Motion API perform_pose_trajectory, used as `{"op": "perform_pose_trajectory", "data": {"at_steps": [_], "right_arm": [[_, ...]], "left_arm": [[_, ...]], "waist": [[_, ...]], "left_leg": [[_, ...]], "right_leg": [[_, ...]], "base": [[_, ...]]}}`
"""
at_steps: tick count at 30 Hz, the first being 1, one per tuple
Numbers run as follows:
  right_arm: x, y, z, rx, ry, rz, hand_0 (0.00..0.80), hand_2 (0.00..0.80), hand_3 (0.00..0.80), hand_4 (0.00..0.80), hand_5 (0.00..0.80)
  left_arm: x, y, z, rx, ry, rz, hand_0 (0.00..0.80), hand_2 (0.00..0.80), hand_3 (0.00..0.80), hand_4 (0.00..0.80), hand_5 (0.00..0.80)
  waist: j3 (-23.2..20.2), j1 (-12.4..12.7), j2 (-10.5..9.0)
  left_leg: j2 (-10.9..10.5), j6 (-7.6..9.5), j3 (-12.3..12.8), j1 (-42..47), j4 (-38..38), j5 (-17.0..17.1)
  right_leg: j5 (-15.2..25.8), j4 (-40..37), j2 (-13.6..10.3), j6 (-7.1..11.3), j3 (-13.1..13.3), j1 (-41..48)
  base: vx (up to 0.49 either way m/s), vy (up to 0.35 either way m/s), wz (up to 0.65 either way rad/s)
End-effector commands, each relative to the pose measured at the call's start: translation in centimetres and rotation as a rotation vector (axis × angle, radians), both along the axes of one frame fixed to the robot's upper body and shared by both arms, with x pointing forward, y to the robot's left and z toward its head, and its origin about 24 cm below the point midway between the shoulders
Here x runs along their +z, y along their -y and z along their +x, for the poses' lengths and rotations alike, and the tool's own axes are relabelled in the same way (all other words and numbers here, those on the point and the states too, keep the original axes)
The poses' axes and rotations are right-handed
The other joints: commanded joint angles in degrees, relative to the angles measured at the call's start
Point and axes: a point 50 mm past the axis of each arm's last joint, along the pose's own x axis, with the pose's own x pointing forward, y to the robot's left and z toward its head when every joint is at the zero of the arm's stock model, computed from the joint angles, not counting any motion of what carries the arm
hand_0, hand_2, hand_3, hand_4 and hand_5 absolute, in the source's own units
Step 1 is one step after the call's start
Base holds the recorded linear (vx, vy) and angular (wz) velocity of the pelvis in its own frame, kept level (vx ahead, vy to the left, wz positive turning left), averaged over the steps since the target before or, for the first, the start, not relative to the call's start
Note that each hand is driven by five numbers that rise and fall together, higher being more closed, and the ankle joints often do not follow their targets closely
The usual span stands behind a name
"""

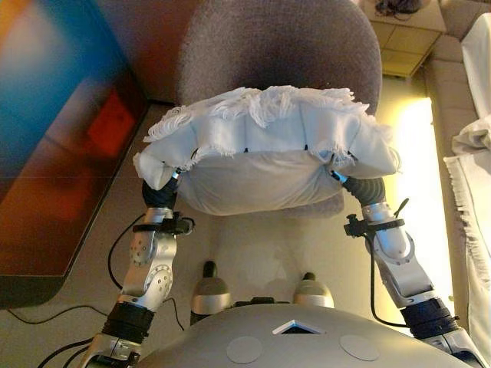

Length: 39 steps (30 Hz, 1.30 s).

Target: Pick up the cushion and take it to the sofa

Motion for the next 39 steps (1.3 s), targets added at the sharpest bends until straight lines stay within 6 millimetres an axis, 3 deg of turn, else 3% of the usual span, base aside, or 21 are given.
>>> {"op": "perform_pose_trajectory", "data": {"at_steps": [1,5,7,8,11,14,16,19,22,23,25,27,29,30,31,33,35,37,39], "right_arm": [[5.9,-3.4,0.6,0.161,0.303,0.117,0.8,0.8,0.8,0.8,0.8],[6.3,-3.7,0.9,0.189,0.306,0.104,0.8,0.8,0.8,0.8,0.8],[6.3,-3.7,0.9,0.193,0.307,0.105,0.8,0.8,0.8,0.8,0.8],[6.5,-3.6,1.1,0.205,0.322,0.105,0.8,0.8,0.8,0.8,0.8],[6.5,-3.3,1.0,0.2,0.338,0.105,0.8,0.8,0.8,0.8,0.8],[6.8,-3.5,1.1,0.206,0.356,0.106,0.8,0.8,0.8,0.8,0.8],[7.0,-4.1,1.3,0.214,0.362,0.099,0.8,0.8,0.8,0.8,0.8],[6.6,-4.4,1.4,0.22,0.342,0.1,0.8,0.8,0.8,0.8,0.8],[6.2,-4.1,1.1,0.236,0.312,0.109,0.8,0.8,0.8,0.8,0.8],[6.2,-4.1,0.9,0.244,0.313,0.109,0.8,0.8,0.8,0.8,0.8],[6.3,-3.7,0.8,0.255,0.315,0.115,0.8,0.8,0.8,0.8,0.8],[6.3,-3.2,0.8,0.237,0.306,0.138,0.8,0.8,0.8,0.8,0.8],[6.2,-2.8,0.8,0.204,0.298,0.172,0.8,0.8,0.8,0.8,0.8],[6.1,-2.7,0.9,0.183,0.297,0.184,0.8,0.8,0.8,0.8,0.8],[6.1,-2.8,0.8,0.178,0.304,0.193,0.8,0.8,0.8,0.8,0.8],[6.2,-3.5,0.6,0.188,0.329,0.195,0.8,0.8,0.8,0.8,0.8],[6.1,-4.2,0.6,0.196,0.333,0.187,0.8,0.8,0.8,0.8,0.8],[6.2,-4.4,0.9,0.188,0.324,0.193,0.8,0.8,0.8,0.8,0.8],[6.1,-4.6,1.0,0.187,0.318,0.197,0.8,0.8,0.8,0.8,0.8]], "left_arm": [[6.1,1.6,1.8,-0.098,0.307,-0.01,0.8,0.8,0.8,0.8,0.8],[6.4,1.2,1.4,-0.061,0.318,-0.039,0.8,0.8,0.8,0.8,0.8],[6.4,1.1,1.4,-0.058,0.321,-0.041,0.8,0.8,0.8,0.8,0.8],[6.5,0.8,1.2,-0.042,0.339,-0.048,0.8,0.8,0.8,0.8,0.8],[6.3,0.8,1.0,-0.046,0.351,-0.056,0.8,0.8,0.8,0.8,0.8],[6.4,0.9,1.1,-0.04,0.36,-0.074,0.8,0.8,0.8,0.8,0.8],[6.6,1.2,1.2,-0.038,0.365,-0.078,0.8,0.8,0.8,0.8,0.8],[6.5,1.4,1.2,-0.026,0.352,-0.093,0.8,0.8,0.8,0.8,0.8],[6.0,1.3,0.7,-0.006,0.338,-0.1,0.8,0.8,0.8,0.8,0.8],[6.0,1.2,0.6,-0.001,0.344,-0.099,0.8,0.8,0.8,0.8,0.8],[6.1,0.7,0.6,0.007,0.355,-0.091,0.8,0.8,0.8,0.8,0.8],[6.1,0.4,1.1,0.004,0.341,-0.081,0.8,0.8,0.8,0.8,0.8],[6.3,0.5,1.6,-0.031,0.347,-0.051,0.8,0.8,0.8,0.8,0.8],[6.4,0.7,1.7,-0.057,0.353,-0.032,0.8,0.8,0.8,0.8,0.8],[6.5,1.0,1.7,-0.072,0.358,-0.02,0.8,0.8,0.8,0.8,0.8],[6.8,1.4,1.8,-0.087,0.372,0.006,0.8,0.8,0.8,0.8,0.8],[7.1,1.4,2.1,-0.079,0.375,0.021,0.8,0.8,0.8,0.8,0.8],[7.5,1.1,2.6,-0.078,0.376,0.02,0.8,0.8,0.8,0.8,0.8],[7.6,1.1,2.9,-0.077,0.379,0.02,0.8,0.8,0.8,0.8,0.8]], "waist": [[-1.31,0.22,-0.24],[0.37,0.35,-1.02],[0.55,0.34,-1.15],[2.92,0.38,-2.19],[4.8,0.42,-2.78],[5.97,2.34,-1.23],[5.94,3.92,0.06],[5.08,5.9,0.84],[4.39,6.95,0.67],[4.28,7.13,0.61],[3.73,6.78,0.06],[2.85,6.61,-0.6],[1.6,7.06,-2.33],[0.59,7.56,-3.32],[-0.04,7.77,-3.38],[-0.68,7.72,-2.94],[-0.72,6.75,-2.03],[-0.22,4.91,-1.56],[0.47,3.1,-0.99]], "left_leg": [[1.76,3.86,0.25,2.02,0.49,-4.84],[5.15,2.06,0.38,1.76,6.19,-5.44],[5.42,1.96,0.42,1.43,7.19,-5.67],[8.5,1.83,0.81,-3.3,18.59,-1.54],[9.13,3.32,2.99,-6.83,23.91,-1.18],[3.06,3.36,1.76,-10.0,18.05,-0.45],[1.0,3.23,1.72,-11.15,11.31,2.16],[0.7,2.3,0.72,-12.68,3.22,8.13],[2.06,1.34,-2.28,-14.11,2.71,10.05],[2.8,1.22,-2.9,-14.71,3.54,9.47],[3.7,1.85,-0.94,-14.81,5.62,5.85],[3.02,2.74,-0.02,-15.99,9.25,3.66],[0.32,5.06,0.69,-17.46,12.99,0.71],[-1.68,6.61,0.98,-17.34,12.93,-0.46],[-2.78,7.69,1.28,-16.67,12.62,-1.13],[-4.42,9.04,1.04,-14.93,12.04,-2.3],[-5.3,9.53,0.95,-11.99,10.7,-3.12],[-6.94,9.81,0.59,-8.63,8.72,-3.26],[-8.29,9.78,0.32,-4.55,6.83,-4.23]], "right_leg": [[-5.31,4.93,1.93,-3.89,-0.9,0.4],[-6.55,6.05,3.71,-5.97,0.42,0.65],[-6.54,6.2,3.79,-6.14,0.54,0.51],[-6.6,7.82,5.01,-7.89,1.14,-0.04],[-7.91,10.02,5.97,-9.35,0.56,-0.01],[-10.08,10.64,8.01,-8.72,1.19,2.04],[-12.08,10.2,9.55,-8.56,2.32,5.12],[-14.25,8.49,10.2,-8.62,4.29,10.19],[-16.97,8.49,9.05,-8.29,5.94,12.62],[-17.94,9.23,8.31,-7.94,6.24,12.78],[-18.63,11.31,5.67,-6.28,5.2,12.43],[-17.66,14.18,3.37,-4.79,4.62,12.79],[-12.59,17.82,0.92,-2.73,4.69,13.53],[-6.08,21.08,-0.42,-1.41,5.22,13.29],[-1.95,25.1,-1.31,-0.92,5.44,12.34],[2.15,30.87,-2.19,-1.02,5.59,9.42],[3.12,33.79,-1.93,-1.72,5.77,4.6],[-0.26,30.02,1.46,-2.9,4.14,0.33],[-1.71,24.14,3.2,-4.32,0.1,-4.6]], "base": [[-0.043,-0.165,-0.01],[0.007,-0.204,-0.03],[-0.046,-0.151,-0.05],[-0.08,-0.272,-0.09],[-0.018,-0.208,0.02],[0.195,-0.035,0.18],[0.4,0.049,-0.18],[0.493,0.119,-0.26],[0.487,0.194,0.21],[0.421,0.228,-0.26],[0.386,0.225,-0.34],[0.424,0.205,-0.16],[0.411,0.17,-0.23],[0.378,0.183,0.06],[0.382,0.201,-0.02],[0.378,0.215,-0.21],[0.373,0.19,-0.05],[0.368,0.129,-0.2],[0.337,0.046,-0.23]]}}
